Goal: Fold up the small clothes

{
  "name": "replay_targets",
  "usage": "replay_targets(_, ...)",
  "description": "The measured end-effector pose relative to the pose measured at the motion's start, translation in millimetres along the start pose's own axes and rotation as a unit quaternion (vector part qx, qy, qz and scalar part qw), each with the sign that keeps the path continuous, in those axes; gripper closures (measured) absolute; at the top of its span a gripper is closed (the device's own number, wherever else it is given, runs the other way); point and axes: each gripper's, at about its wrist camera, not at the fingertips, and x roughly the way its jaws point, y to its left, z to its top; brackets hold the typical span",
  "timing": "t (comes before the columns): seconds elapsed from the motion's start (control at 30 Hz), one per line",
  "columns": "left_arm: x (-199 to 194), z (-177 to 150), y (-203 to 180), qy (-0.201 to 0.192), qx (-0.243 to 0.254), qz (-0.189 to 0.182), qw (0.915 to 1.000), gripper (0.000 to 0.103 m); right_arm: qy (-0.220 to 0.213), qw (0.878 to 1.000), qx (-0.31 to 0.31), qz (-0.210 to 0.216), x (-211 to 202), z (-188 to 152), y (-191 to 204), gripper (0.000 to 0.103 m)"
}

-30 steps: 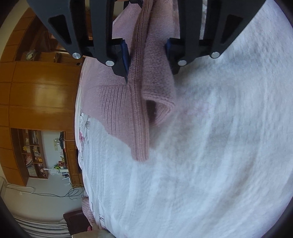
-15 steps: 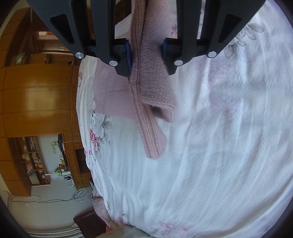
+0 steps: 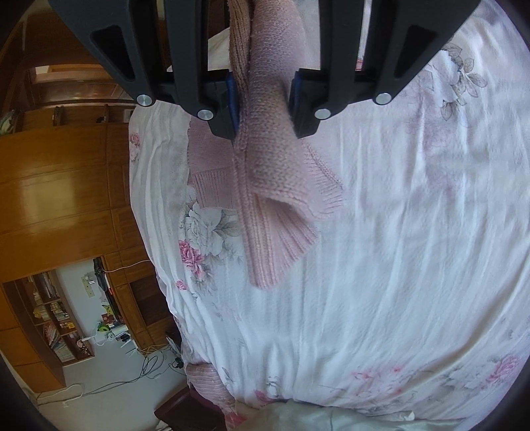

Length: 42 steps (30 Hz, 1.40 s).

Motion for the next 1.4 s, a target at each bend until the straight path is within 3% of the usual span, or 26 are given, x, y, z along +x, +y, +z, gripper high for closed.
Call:
replay_targets(0.33,18.7,-3.0,-61.8,0.006,0.031,0.027,0.9992,0.079,-0.012,0.999,0.045,-0.004,-16.2,-11.6,-50.7,0.093)
replay_targets(0.77,62.2,-6.8,-114.5,0.022,0.054,0.058,0.9966,0.080,-0.006,0.996,0.091,-0.011,-18.8,-35.0,-97.6,0.093)
replay_targets(1.4,140.6,-12.5,-153.7,0.055,0.080,0.108,0.9894,0.080,0.007,0.987,0.160,-0.001,-8.9,-75.8,-150.7,0.093)
